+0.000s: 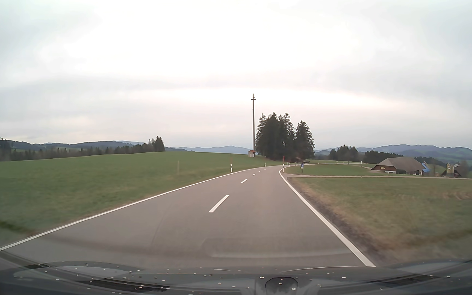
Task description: Follow the waypoints while adhering to traffic rules and regulations
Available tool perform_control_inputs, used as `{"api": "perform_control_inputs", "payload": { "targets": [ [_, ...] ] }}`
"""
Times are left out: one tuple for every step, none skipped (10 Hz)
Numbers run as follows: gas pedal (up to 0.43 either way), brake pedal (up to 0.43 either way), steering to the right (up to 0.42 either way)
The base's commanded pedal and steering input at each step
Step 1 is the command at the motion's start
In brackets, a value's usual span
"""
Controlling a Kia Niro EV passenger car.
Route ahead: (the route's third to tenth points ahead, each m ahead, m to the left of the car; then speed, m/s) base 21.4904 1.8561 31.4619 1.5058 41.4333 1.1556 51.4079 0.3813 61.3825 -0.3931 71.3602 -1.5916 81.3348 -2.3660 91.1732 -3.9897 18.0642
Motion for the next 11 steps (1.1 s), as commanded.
{"api": "perform_control_inputs", "payload": {
  "targets": [
    [0.059,0.000,0.003],
    [0.059,0.000,0.003],
    [0.059,0.000,0.004],
    [0.047,0.000,0.005],
    [0.047,0.000,0.006],
    [0.047,0.000,0.007],
    [0.047,0.000,0.006],
    [0.047,0.000,0.007],
    [0.047,0.000,0.007],
    [0.047,0.000,0.007],
    [0.047,0.000,0.008]
  ]
}}
